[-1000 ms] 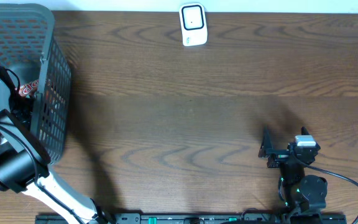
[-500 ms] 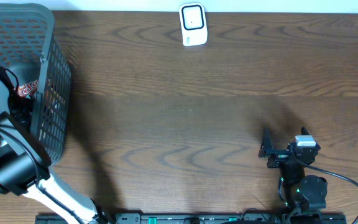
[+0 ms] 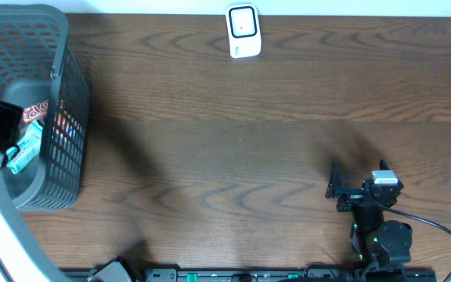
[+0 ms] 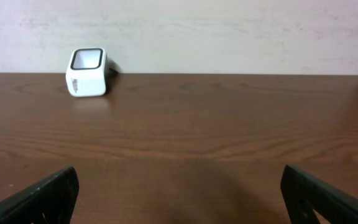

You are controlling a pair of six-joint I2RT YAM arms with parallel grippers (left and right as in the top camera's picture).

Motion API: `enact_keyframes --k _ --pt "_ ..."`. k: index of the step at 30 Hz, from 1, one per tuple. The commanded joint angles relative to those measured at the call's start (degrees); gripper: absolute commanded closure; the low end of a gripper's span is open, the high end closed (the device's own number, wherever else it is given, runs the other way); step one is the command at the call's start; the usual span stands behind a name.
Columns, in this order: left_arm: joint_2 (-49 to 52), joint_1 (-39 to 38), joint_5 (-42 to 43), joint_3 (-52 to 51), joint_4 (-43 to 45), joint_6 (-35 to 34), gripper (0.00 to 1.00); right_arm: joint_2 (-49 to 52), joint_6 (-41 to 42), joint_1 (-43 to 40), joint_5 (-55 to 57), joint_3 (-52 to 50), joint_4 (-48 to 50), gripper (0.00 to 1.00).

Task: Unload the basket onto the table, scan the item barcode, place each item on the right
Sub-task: 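Carry the jar to the scanner and set it on the table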

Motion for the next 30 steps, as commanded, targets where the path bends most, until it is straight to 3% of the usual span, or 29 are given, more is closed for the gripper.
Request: enact_keyframes --k 1,3,8,16,23,30 --pt "-7.7 -3.6 8.7 1.3 1.2 0.1 0.41 -0.3 -0.9 0.5 -0.3 -0.3 0.1 0.01" --pt "-10.2 -7.5 8.8 1.3 1.2 -0.3 0.41 -0.3 -0.9 0.5 -0.3 -0.3 0.1 0.01" --pt "-10.4 -26.8 7.1 1.0 1.1 0.4 0.4 -0.3 -0.9 0.5 -0.3 -0.3 0.1 0.01" --pt "4.2 -53.1 -5.5 0.3 2.8 6.6 0.4 -0.3 -0.9 0.5 -0.3 -0.3 0.1 0.01" --pt "21.8 -62.5 -6.7 0.3 5.0 15.6 0.39 -0.3 -0.9 0.5 -0.3 -0.3 0.1 0.01" --pt "36.1 -65.4 -6.7 0.3 5.9 22.1 0.4 -0.3 -0.9 0.5 -0.3 -0.3 0.1 0.01"
